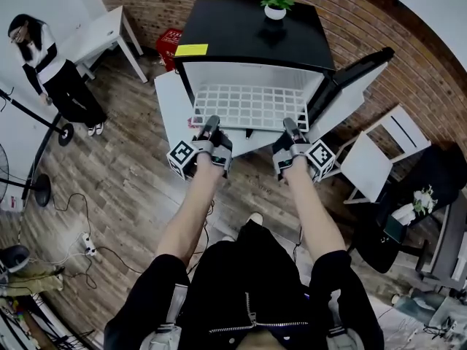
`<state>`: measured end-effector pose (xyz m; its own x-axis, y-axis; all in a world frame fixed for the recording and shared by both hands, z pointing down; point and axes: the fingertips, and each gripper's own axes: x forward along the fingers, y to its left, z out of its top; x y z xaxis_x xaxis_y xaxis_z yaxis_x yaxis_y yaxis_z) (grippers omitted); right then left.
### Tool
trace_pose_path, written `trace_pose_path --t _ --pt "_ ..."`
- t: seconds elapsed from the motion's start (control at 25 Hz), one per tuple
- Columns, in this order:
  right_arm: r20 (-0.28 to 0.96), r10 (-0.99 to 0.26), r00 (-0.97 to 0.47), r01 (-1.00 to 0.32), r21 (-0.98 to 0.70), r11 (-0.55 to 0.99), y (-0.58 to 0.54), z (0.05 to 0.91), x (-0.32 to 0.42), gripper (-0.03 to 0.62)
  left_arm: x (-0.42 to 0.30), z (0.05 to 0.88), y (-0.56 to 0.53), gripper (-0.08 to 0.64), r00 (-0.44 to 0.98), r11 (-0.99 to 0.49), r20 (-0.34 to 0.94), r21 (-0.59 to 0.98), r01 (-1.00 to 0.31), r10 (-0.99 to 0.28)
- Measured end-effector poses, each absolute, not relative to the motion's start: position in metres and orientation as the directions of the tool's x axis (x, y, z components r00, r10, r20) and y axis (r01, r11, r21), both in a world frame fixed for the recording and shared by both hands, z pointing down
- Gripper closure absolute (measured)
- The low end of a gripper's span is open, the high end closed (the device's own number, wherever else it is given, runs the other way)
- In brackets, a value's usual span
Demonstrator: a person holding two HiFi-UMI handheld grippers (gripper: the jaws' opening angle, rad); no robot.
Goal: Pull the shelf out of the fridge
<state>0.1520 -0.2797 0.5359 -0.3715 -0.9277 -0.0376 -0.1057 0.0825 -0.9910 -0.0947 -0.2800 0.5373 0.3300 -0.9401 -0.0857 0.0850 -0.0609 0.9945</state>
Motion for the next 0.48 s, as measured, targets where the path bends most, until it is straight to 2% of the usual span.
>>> trace_pose_path --t 0.48 --pt "-0.038 -0.925 -0.378 -0.104 -0.991 0.083 -0.242 0.538 0.149 0.561 -0.098 0.542 -0.242 0.523 0.341 -0.066 -0.093 0.994 0.091 -0.935"
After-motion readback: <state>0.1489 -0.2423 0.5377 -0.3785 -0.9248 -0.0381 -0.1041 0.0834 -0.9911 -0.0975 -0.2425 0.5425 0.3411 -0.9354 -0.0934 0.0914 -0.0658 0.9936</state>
